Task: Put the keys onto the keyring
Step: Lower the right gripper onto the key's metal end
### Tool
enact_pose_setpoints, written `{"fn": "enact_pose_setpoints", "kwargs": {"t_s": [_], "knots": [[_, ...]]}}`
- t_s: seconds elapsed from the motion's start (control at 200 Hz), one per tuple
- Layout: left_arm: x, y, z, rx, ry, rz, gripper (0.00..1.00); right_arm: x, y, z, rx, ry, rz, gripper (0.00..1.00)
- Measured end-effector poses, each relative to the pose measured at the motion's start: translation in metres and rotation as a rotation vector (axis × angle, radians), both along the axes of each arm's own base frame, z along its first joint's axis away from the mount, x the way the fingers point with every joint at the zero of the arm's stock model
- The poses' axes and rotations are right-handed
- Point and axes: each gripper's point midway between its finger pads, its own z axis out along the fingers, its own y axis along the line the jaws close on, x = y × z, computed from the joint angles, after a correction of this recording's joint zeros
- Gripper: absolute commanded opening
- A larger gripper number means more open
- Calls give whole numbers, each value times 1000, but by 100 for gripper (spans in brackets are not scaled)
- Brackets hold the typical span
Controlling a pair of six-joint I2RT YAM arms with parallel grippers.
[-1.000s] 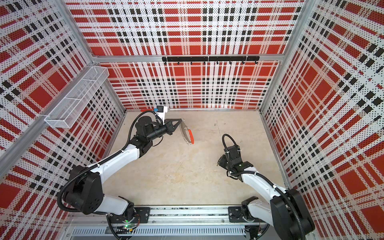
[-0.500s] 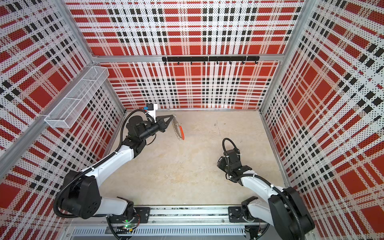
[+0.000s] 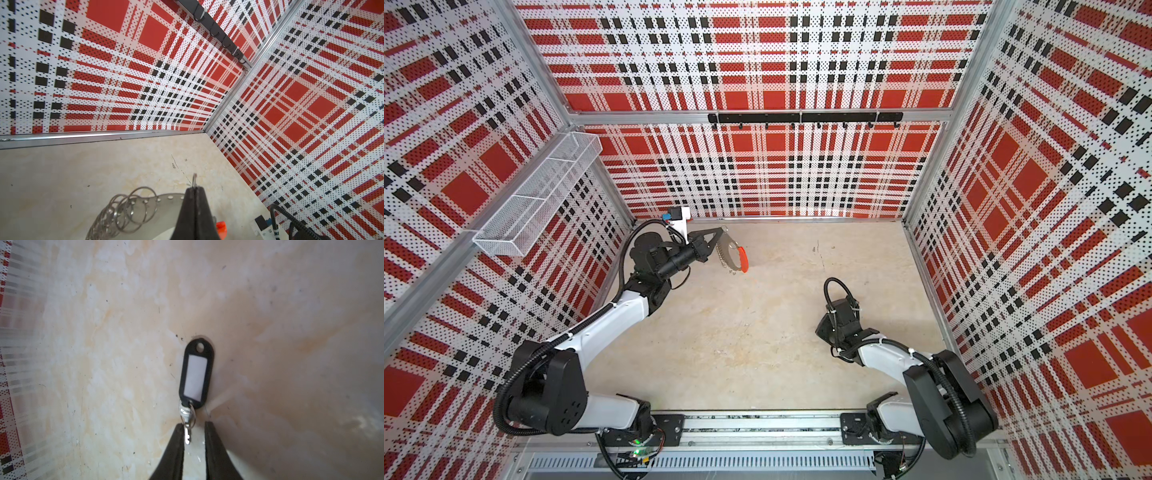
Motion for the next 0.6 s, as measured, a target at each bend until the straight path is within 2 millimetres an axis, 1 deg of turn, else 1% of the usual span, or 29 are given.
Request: {"fn": "enact_pose_setpoints", "kwargs": {"t_s": [0.065, 0.215, 0.346, 0.441, 0.596], "knots": [[-2, -5, -2, 2, 3, -14, 0, 2, 1, 0, 7, -4, -4, 17], [-3, -13, -9, 6, 18, -38, 0, 4, 2, 0, 9, -5, -8, 17], [-2, -15, -14, 10, 30, -48, 0, 5, 2, 0, 1, 0, -10, 15], [-3, -16, -14, 10, 29, -52, 0, 5, 0, -1, -8, 2, -15, 15], [-3, -18, -15, 10, 31, -60, 0, 9, 0, -1, -19, 3, -21, 10]]}}
